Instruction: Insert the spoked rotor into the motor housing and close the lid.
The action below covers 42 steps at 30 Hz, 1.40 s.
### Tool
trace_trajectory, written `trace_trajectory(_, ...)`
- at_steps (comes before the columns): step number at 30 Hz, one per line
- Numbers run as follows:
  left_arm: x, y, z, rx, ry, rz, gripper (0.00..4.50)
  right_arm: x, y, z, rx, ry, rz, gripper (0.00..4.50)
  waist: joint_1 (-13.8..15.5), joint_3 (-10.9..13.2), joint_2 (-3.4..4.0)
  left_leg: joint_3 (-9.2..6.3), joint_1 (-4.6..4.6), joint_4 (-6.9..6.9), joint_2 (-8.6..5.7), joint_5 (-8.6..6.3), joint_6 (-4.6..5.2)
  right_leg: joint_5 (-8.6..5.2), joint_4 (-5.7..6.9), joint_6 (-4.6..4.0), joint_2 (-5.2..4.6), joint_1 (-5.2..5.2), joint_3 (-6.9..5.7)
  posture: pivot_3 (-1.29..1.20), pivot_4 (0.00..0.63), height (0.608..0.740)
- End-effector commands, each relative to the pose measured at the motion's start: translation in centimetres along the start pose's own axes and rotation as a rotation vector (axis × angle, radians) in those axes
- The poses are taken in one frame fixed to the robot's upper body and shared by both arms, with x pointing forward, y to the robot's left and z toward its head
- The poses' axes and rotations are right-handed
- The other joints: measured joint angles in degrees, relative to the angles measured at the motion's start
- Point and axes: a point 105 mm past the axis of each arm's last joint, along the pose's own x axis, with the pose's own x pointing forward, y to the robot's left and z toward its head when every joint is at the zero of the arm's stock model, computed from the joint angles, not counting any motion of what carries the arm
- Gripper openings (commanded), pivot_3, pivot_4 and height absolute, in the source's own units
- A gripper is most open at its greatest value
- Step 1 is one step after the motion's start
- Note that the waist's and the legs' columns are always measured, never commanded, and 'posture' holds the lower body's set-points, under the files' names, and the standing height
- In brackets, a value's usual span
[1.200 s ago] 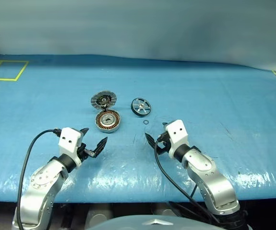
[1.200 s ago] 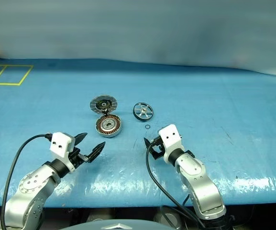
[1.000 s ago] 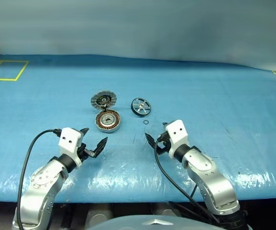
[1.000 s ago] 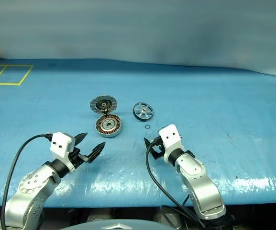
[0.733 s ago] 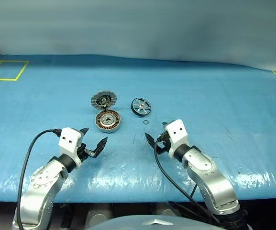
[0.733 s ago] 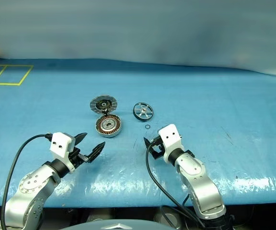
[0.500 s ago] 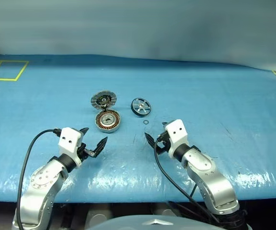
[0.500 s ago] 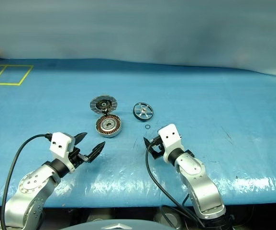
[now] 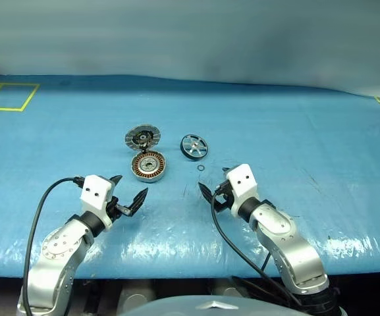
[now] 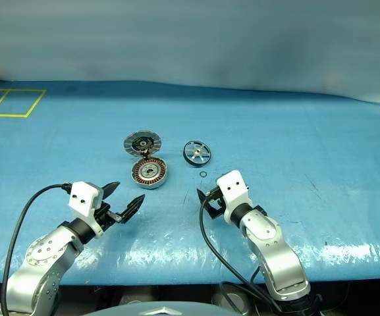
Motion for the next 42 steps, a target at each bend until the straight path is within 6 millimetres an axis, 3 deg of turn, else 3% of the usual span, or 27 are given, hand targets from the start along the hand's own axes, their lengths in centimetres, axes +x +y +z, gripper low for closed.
trace_trajectory(1, 0.0, -0.2, 0.8, 0.028, -0.035, -0.004, 4.49, 0.1, 0.4, 0.8, -0.027, -0.01, 0.044, 4.5, 0.0, 0.0, 0.0, 0.0, 0.0, 0.0, 0.0, 0.0, 0.0, 0.0, 0.0, 0.0, 0.0, 0.0, 0.0, 0.0, 0.15, 0.74)
trace_trajectory(9, 0.1, -0.2, 0.7, 0.017, -0.065, 0.055, 4.49, 1.1, 3.2, 3.7, -0.328, 0.058, 0.381, 4.5, -0.3, 0.0, 0.03, 0.01, 0.01, 0.06, 0.0, 0.01, 0.01, 0.03, 0.01, 0.02, 0.0, 0.03, 0.0, 0.0, 0.15, 0.74)
trace_trajectory(13, 0.1, -1.1, 0.5, 0.006, -0.108, 0.095, 4.49, 3.2, 4.8, 5.5, -0.649, 0.13, 0.593, 4.5, -0.5, 0.0, 0.07, 0.01, 0.06, 0.02, 0.0, 0.01, 0.02, 0.03, 0.01, 0.01, 0.01, 0.04, 0.0, 0.0, 0.15, 0.74)
trace_trajectory(21, -0.7, -2.6, -0.7, 0.004, -0.122, 0.147, 4.49, 7.9, 9.2, 8.9, -0.987, 0.1, 0.773, 4.5, -0.3, 0.1, 0.12, -0.04, 0.0, -0.14, 0.0, 0.01, 0.03, 0.19, -0.01, 0.21, 0.01, -0.05, -0.06, 0.0, 0.15, 0.74)
trace_trajectory(30, -2.4, -4.8, -1.9, -0.003, -0.104, 0.096, 4.49, 10.7, 11.2, 8.7, -1.039, 0.121, 0.859, 4.5, -0.4, 0.1, 0.2, -0.02, 0.0, -0.12, 0.01, 0.0, 0.02, 0.02, 0.0, -0.07, 0.01, -0.1, -0.08, 0.0, 0.15, 0.74)
trace_trajectory(42, -2.5, -4.4, -1.6, 0.022, -0.161, 0.169, 4.49, 12.8, 9.3, 6.4, -1.031, 0.239, 0.812, 4.5, -0.8, 0.2, 0.32, 0.01, -0.02, -0.13, 0.01, 0.01, 0.01, 0.03, 0.1, -0.08, 0.01, -0.17, -0.06, 0.0, 0.15, 0.74)
